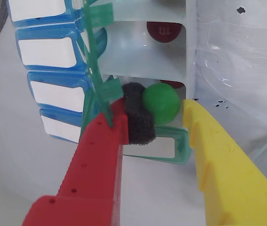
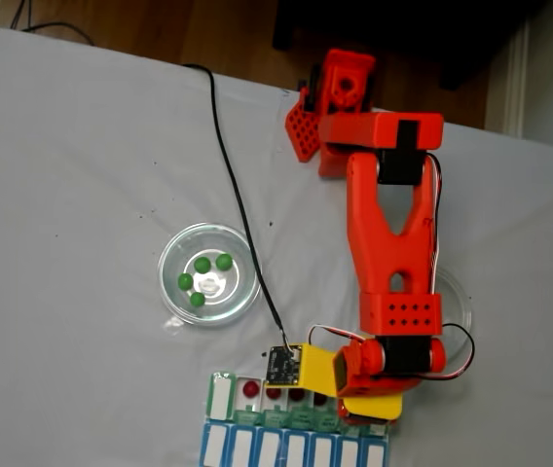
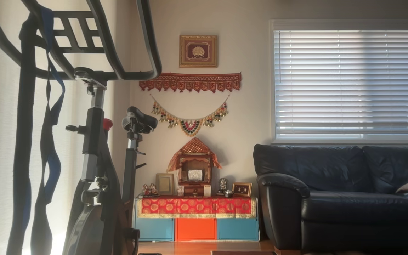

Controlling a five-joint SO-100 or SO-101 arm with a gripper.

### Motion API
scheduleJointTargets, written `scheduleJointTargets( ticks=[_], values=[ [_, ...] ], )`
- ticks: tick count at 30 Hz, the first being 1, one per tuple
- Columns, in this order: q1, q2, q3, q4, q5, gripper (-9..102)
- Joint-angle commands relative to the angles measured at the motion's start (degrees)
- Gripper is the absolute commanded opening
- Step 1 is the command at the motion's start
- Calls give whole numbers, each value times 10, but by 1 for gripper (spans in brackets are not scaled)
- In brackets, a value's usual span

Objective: Sort medicines into box.

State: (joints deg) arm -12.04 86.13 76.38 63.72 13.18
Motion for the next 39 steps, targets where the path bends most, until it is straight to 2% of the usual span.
scheduleJointTargets(
  ticks=[1, 25, 39],
  values=[
    [-15, 50, -8, 4, -5, 15],
    [-40, 66, 37, 2, -16, 17],
    [46, 156, -56, 76, -15, 17]
  ],
)
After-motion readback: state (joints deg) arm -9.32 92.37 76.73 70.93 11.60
